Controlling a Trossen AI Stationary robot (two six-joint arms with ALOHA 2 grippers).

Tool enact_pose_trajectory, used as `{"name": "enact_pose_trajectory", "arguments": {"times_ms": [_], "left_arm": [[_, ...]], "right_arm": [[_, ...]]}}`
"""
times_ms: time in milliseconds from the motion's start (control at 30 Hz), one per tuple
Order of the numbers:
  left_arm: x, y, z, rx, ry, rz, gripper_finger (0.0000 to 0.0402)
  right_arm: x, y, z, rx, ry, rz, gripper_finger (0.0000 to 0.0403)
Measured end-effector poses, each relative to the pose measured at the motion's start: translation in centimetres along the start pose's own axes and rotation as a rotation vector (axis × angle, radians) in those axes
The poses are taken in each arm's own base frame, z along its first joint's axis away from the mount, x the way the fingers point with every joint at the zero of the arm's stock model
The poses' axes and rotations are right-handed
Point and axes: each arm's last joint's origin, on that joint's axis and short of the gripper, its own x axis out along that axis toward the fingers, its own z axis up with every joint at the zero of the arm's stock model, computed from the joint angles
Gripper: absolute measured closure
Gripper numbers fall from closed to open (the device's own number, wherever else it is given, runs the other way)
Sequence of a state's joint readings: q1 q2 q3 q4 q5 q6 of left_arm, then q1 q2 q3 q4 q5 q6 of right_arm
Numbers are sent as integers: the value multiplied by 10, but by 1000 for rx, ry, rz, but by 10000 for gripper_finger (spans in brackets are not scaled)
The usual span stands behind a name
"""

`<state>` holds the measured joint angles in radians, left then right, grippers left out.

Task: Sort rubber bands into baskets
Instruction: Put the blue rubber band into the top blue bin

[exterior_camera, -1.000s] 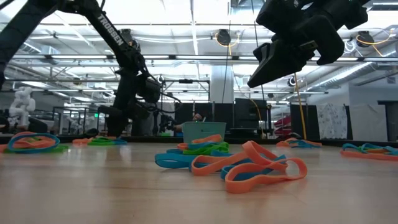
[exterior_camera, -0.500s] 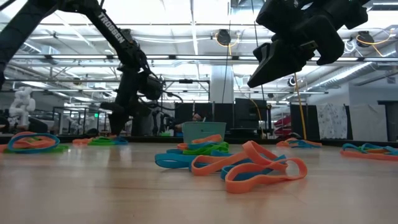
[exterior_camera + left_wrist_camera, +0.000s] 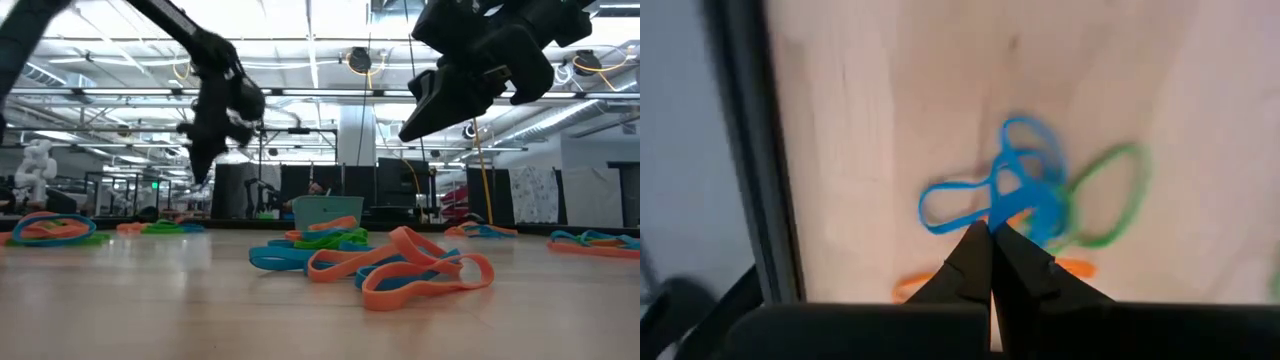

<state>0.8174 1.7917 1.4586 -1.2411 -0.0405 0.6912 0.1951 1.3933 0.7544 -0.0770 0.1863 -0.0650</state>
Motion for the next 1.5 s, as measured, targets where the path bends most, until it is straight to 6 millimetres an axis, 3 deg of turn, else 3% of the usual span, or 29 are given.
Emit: {"name": "enact_pose_trajectory", "arguments": {"times_ms": [267, 467, 733, 867, 1000, 1333, 1500], "left_arm": [[-74, -17, -27, -105, -445, 12, 401], [-91, -32, 2, -56, -715, -28, 401], [-67, -65, 70, 97, -796, -62, 401], [-48, -75, 93, 147, -764, -14, 401], [-32, -75, 106, 158, -753, -28, 402], [9, -72, 129, 131, -703, -75, 402], [16, -76, 133, 138, -685, -91, 395]], "right_arm": [[0, 0, -2, -6, 16, 1, 403], [0, 0, -1, -3, 15, 1, 403], [-2, 3, -3, -16, 44, 12, 403], [-11, 2, 3, 23, 114, 16, 403], [-22, 0, 9, 102, 199, 11, 403], [-40, 5, -5, 166, 365, 4, 403], [-46, 6, -2, 168, 329, -10, 403]]}}
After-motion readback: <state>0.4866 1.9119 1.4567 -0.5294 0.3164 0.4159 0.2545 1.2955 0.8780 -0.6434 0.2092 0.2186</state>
